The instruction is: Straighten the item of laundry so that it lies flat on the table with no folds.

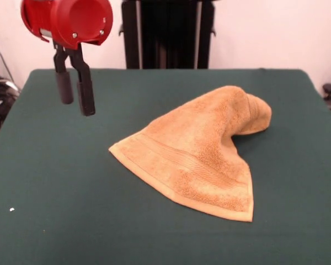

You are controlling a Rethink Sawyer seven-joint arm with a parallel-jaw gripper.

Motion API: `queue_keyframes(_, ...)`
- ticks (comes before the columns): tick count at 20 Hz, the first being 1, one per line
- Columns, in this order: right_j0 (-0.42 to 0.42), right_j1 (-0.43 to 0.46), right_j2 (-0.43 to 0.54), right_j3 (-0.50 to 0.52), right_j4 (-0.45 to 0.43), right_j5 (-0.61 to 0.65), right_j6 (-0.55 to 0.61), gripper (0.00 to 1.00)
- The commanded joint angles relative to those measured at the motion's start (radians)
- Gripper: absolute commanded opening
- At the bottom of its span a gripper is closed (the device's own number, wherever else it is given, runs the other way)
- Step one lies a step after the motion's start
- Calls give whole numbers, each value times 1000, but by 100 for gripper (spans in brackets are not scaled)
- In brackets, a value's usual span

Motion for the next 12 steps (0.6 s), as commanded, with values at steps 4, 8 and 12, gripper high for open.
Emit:
queue_keyframes(4, 49, 1, 135, 271, -23, -96, -128, 100)
queue_keyframes(8, 68, 2, 129, 302, -10, -153, -60, 100)
queue_keyframes(12, 85, 15, 123, 306, 4, -181, -22, 100)
